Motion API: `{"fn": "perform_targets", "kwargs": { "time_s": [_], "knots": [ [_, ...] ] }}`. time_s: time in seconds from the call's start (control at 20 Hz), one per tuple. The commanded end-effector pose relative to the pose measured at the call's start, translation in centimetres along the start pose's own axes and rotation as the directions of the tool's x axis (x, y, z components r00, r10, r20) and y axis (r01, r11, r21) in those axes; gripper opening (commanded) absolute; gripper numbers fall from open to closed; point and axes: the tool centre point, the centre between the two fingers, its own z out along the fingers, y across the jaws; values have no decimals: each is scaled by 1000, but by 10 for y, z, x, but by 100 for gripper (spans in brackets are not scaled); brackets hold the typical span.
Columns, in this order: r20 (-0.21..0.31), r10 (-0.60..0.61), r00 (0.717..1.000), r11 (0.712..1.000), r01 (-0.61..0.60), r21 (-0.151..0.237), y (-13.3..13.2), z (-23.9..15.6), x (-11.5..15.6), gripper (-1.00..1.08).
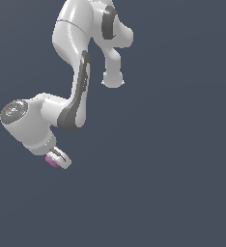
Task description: Pick up the object and move it to a goal position.
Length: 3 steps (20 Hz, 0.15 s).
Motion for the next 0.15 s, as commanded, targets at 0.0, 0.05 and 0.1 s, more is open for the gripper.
{"fn": "perform_targets", "kwargs": {
  "time_s": [0.0,0.05,0.1],
  "knots": [
    [0,0,1000,1000,0,0,1,-1,2,-100],
    [0,0,1000,1000,0,0,1,-1,3,-100],
    [0,0,1000,1000,0,0,1,-1,3,-100]
  ]
}}
